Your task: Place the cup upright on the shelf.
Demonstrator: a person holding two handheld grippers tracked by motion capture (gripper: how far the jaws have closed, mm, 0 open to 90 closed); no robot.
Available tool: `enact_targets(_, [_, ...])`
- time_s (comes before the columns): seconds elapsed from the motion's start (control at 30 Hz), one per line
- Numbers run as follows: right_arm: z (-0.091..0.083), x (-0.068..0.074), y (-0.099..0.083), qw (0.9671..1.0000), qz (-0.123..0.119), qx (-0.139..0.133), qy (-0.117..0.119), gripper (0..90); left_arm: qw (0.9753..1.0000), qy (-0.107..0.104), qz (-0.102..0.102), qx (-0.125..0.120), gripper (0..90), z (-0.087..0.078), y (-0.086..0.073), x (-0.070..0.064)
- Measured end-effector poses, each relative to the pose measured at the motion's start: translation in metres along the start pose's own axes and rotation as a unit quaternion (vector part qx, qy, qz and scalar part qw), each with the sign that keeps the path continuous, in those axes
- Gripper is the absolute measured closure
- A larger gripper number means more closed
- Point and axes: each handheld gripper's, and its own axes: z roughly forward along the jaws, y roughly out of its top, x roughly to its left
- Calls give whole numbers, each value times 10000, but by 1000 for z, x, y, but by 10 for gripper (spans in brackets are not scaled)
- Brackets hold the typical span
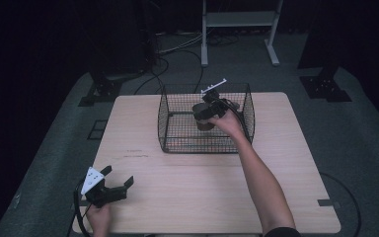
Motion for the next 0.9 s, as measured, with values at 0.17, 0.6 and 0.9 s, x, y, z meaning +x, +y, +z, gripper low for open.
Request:
enact_targets(0.17, [4, -2, -2, 10000, 23, 46, -54, 177, 10000, -1, 20, 11, 0, 0, 0, 0])
enact_targets(0.6, [13, -2, -3, 9997, -32, 212, -84, 173, 10000, -5, -1, -22, 0, 0, 0, 0])
enact_targets(0.9, [18, -5, -5, 9990, -70, 388, -190, 167, 10000, -1, -13, -24, 0, 0, 0, 0])
